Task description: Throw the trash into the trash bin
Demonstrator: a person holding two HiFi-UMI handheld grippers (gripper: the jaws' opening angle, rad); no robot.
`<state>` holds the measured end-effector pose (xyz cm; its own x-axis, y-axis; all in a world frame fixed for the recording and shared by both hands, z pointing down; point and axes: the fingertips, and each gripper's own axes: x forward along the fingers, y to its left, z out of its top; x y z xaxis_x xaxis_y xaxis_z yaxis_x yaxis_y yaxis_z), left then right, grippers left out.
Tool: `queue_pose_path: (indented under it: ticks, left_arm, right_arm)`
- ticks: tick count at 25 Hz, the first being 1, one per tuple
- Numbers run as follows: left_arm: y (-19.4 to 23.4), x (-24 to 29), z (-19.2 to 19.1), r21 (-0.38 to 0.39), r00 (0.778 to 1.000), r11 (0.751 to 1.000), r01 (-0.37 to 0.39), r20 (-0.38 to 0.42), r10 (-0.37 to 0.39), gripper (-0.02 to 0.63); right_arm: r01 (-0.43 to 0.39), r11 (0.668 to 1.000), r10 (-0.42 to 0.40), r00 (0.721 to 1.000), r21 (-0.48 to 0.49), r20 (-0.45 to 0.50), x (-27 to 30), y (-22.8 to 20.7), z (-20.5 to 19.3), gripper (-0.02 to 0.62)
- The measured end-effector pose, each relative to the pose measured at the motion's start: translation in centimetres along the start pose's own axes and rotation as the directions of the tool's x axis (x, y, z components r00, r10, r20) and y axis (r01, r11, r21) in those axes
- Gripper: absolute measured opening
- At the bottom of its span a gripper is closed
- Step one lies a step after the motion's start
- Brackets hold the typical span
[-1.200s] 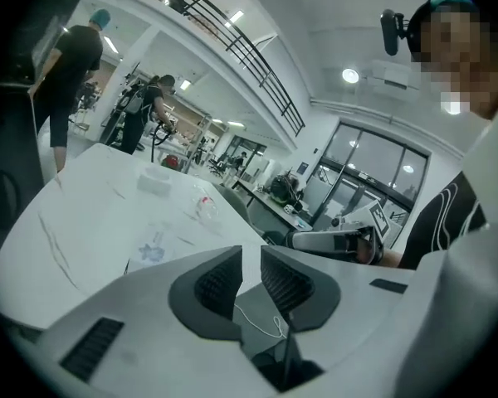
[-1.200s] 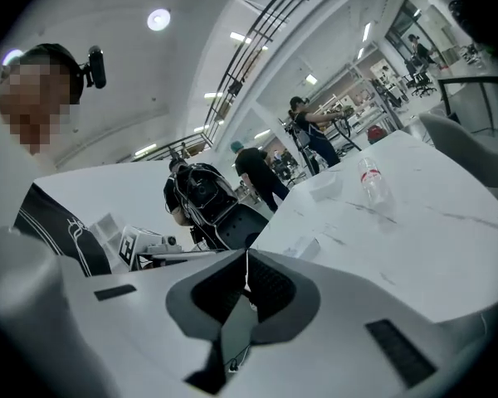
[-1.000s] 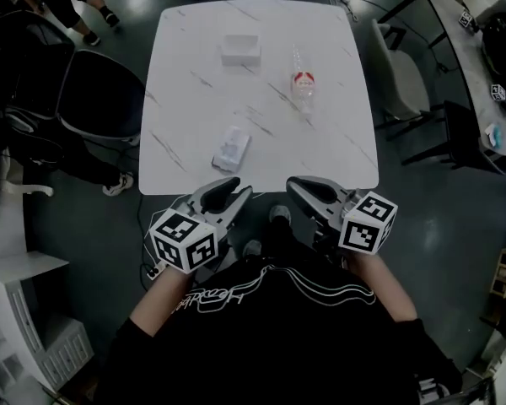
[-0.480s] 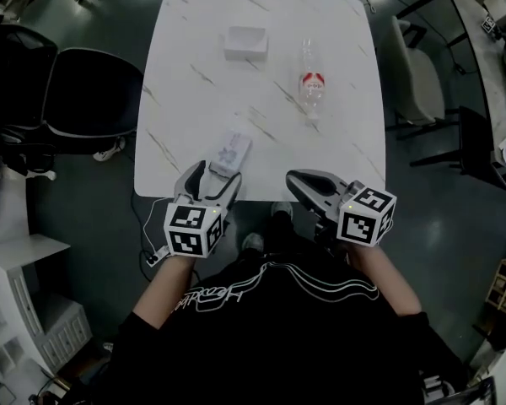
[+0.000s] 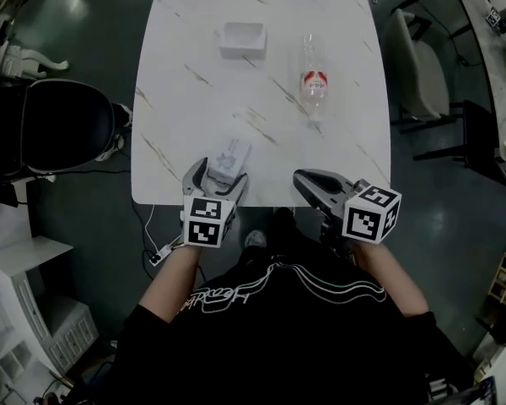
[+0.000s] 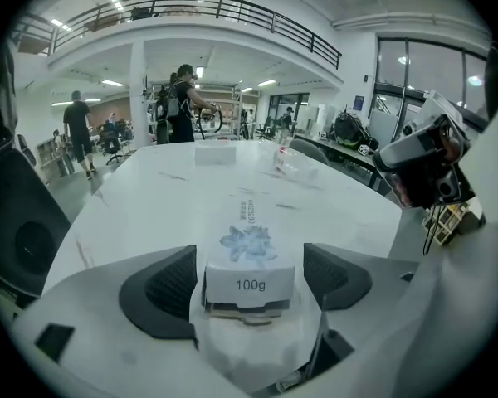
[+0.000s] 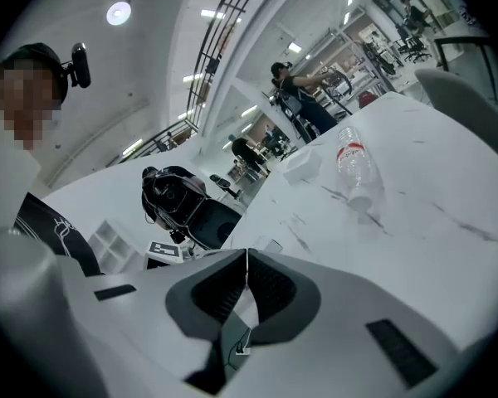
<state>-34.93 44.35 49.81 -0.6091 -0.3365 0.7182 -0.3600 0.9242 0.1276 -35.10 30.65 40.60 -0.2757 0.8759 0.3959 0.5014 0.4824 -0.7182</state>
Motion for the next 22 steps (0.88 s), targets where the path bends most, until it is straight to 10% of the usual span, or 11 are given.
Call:
queue_pose_path:
  ticks: [22]
  left_arm:
    - [1.2, 1.1, -0.3, -0.022, 0.999, 0.999, -0.023, -0.034, 0.023, 0.328]
  right_arm:
    - [0.054, 0.997, -0.058, 0.995, 0.052, 0.077, -3.0, 0.4, -2.2, 0.033]
